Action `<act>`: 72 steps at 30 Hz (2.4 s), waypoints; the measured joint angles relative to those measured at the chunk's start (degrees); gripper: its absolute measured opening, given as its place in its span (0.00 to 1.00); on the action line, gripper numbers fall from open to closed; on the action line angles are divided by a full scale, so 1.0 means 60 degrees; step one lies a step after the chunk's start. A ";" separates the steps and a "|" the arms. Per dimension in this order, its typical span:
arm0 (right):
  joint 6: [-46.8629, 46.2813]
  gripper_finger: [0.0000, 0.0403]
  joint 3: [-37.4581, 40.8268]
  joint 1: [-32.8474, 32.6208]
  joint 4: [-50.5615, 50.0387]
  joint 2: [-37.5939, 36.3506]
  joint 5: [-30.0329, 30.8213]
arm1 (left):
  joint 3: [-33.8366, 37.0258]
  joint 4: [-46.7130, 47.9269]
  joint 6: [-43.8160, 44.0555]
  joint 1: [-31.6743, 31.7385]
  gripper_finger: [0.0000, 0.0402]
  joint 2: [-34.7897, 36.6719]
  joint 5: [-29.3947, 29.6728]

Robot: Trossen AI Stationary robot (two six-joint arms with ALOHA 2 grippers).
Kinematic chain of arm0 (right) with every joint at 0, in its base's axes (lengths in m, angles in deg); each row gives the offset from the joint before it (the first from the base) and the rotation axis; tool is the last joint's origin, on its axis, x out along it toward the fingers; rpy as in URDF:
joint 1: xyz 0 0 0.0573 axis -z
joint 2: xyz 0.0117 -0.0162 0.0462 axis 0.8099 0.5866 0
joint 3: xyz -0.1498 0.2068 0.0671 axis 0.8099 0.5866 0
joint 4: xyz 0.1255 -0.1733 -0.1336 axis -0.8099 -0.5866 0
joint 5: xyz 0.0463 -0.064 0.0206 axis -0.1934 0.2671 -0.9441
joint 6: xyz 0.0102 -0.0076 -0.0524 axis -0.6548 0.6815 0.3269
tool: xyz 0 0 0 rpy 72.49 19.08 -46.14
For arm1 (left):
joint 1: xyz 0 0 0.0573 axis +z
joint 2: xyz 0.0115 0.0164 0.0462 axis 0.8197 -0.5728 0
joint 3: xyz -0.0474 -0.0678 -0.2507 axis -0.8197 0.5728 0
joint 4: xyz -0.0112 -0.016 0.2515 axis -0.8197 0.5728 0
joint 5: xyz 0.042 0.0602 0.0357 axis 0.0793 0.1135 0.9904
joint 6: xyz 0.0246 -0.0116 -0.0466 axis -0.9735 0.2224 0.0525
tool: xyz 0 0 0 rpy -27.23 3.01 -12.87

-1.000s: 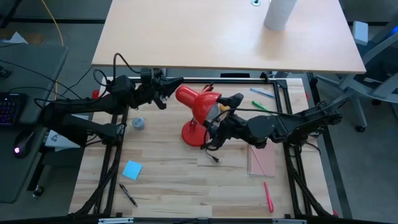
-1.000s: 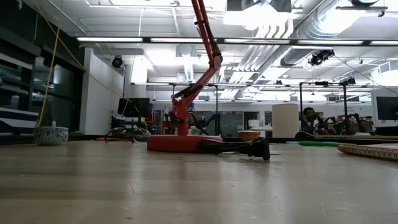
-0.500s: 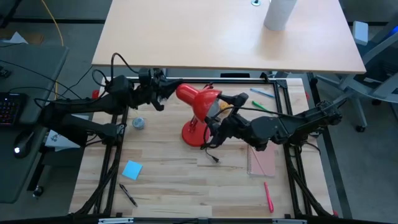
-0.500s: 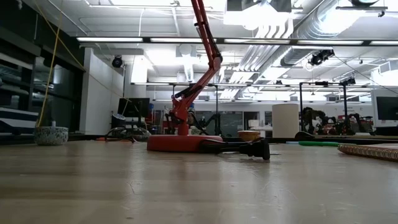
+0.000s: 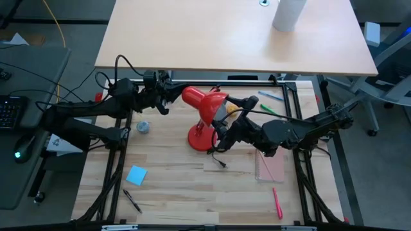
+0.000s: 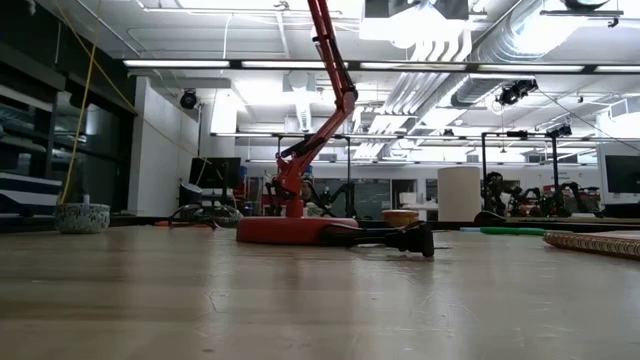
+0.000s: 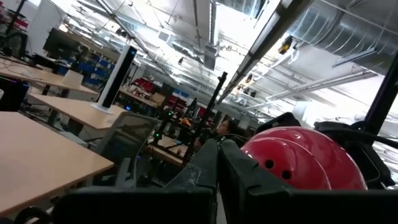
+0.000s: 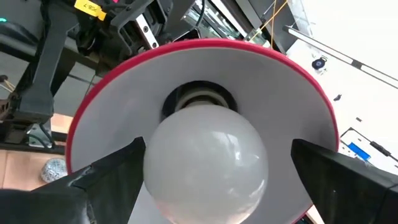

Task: Screw lightbulb
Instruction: Insert the lightbulb into the lamp

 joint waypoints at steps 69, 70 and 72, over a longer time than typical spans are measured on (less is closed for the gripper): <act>-1.9272 0.65 -0.0004 0.0251 -0.0039 -0.0025 -0.0525 | -0.0007 -0.0333 -0.3935 -0.0098 0.00 -0.0022 0.0106; -1.9213 0.65 -0.0004 0.0251 -0.0051 -0.0025 -0.0534 | -0.0007 -0.0366 -0.3934 -0.0098 0.00 -0.0022 0.0106; -1.9284 0.65 -0.0004 0.0256 -0.0083 -0.0025 -0.0651 | -0.0007 -0.0400 -0.3861 -0.0098 0.00 -0.0022 0.0098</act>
